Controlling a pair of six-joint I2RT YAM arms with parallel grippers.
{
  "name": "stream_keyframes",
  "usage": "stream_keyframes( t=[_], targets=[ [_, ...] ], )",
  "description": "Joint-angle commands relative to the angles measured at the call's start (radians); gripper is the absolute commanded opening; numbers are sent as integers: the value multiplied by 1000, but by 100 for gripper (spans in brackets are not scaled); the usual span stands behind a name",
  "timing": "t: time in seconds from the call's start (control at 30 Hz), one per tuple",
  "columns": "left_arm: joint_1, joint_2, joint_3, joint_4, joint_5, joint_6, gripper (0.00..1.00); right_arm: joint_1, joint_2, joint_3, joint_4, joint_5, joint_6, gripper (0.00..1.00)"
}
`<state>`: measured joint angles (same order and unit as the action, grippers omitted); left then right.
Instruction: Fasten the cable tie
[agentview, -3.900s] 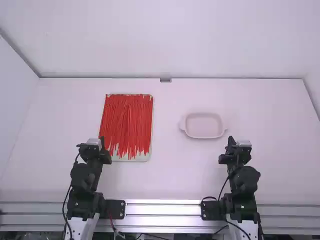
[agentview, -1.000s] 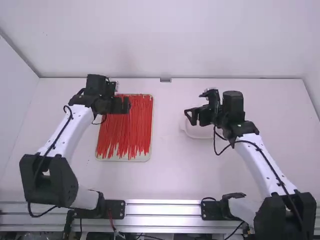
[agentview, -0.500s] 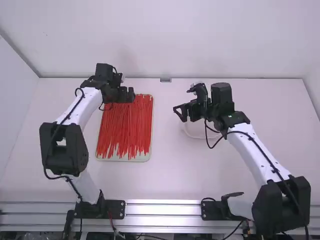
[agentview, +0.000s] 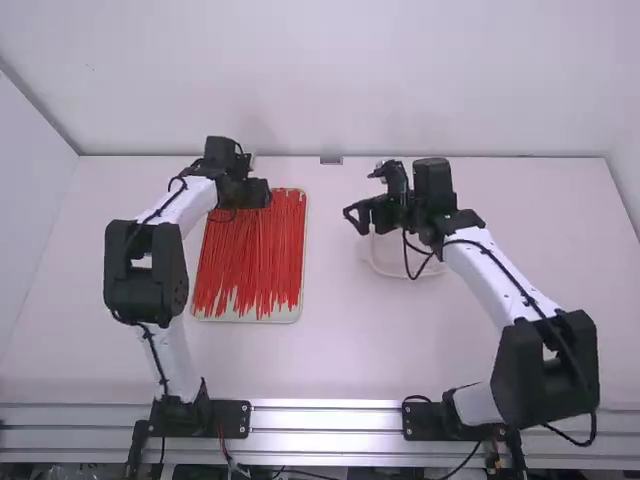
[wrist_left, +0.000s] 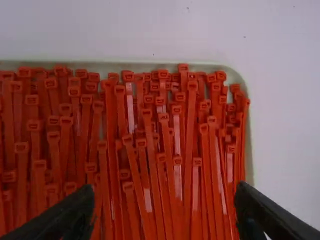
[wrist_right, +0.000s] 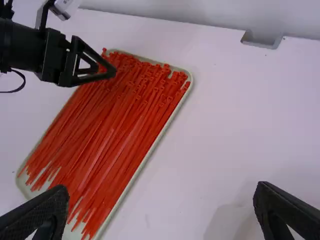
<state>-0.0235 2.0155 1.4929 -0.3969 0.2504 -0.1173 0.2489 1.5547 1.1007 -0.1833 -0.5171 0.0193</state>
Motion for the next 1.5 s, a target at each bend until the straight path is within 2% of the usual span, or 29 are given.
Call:
stream_keyframes(
  t=[0.0, 0.37, 0.57, 0.87, 1.17, 1.47],
  targets=[
    [-3, 36, 6, 26, 2, -10, 69, 1, 28, 49, 1, -11, -2, 98],
    [-3, 107, 6, 80, 26, -20, 53, 1, 37, 51, -4, -7, -25, 98],
    [-11, 126, 6, 82, 55, -20, 39, 1, 37, 51, -8, -6, -25, 98],
    [-23, 132, 5, 95, 51, -20, 38, -6, 37, 51, -7, -6, -25, 98],
    [-43, 138, 5, 98, 5, -28, 29, -14, 37, 50, -8, -6, -24, 98],
    [-55, 139, 5, 91, -95, -43, 33, -15, 37, 50, -9, -6, -25, 98]
  ],
)
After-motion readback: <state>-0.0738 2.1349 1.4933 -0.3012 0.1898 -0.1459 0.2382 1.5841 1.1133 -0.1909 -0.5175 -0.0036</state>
